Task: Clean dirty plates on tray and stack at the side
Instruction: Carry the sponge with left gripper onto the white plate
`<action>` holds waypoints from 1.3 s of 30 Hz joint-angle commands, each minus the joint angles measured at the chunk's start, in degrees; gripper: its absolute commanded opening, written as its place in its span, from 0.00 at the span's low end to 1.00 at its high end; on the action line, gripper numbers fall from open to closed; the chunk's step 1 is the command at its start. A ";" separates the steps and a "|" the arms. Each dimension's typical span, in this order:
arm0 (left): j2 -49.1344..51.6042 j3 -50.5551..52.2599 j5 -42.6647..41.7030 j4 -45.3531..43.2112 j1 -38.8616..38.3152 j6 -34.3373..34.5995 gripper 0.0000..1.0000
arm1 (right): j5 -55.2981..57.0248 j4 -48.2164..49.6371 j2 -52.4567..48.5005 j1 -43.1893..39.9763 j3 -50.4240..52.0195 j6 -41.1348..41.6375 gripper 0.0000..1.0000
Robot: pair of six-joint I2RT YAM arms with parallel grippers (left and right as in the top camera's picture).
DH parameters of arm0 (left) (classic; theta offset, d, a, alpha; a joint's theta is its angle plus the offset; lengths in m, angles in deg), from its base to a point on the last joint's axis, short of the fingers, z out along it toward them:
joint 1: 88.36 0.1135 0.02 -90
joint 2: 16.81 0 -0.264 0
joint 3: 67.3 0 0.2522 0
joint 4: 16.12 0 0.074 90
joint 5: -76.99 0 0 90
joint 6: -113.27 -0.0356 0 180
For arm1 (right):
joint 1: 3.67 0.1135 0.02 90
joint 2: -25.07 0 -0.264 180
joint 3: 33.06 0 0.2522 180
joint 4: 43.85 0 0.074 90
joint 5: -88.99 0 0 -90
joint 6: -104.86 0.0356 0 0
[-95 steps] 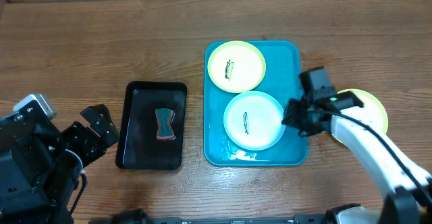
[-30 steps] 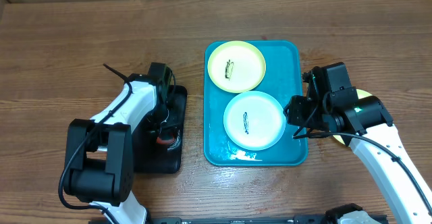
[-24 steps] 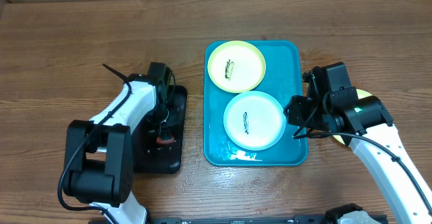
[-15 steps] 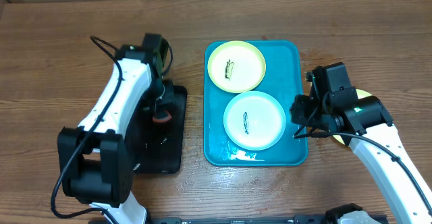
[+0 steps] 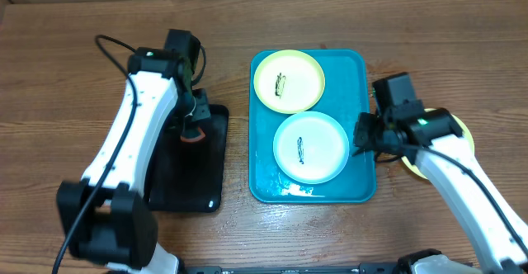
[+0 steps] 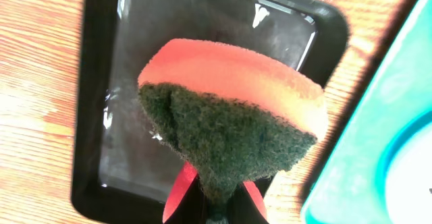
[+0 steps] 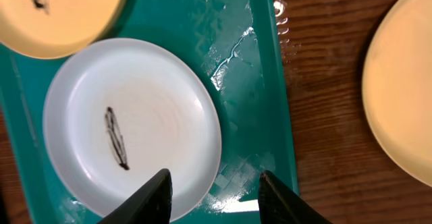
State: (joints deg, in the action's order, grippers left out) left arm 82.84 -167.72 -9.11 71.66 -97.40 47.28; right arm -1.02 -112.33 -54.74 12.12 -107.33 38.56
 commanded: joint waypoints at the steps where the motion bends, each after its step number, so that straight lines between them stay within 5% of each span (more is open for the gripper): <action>1: -5.16 -1.49 2.51 0.35 -0.39 -0.24 0.04 | -1.86 2.43 -4.72 0.22 0.66 0.28 0.44; 10: -6.14 -1.49 2.23 2.05 -0.83 -2.19 0.04 | -1.01 9.27 -19.61 0.22 0.66 0.04 0.46; 17: -6.14 -1.49 1.97 1.73 -1.57 -2.16 0.04 | -4.72 9.20 -24.57 0.28 0.66 0.04 0.04; 29: -3.52 -1.46 -0.39 -9.99 -16.33 3.91 0.04 | -6.56 8.96 -24.57 0.28 0.66 -0.33 0.04; 39: 13.31 -1.46 -16.76 -26.29 -27.98 11.02 0.04 | -7.17 7.54 -24.57 0.28 0.66 -1.68 0.04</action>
State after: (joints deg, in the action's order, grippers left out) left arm 91.00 -168.35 -18.75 47.27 -122.99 54.06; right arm -8.94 -104.13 -77.80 12.23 -107.35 37.29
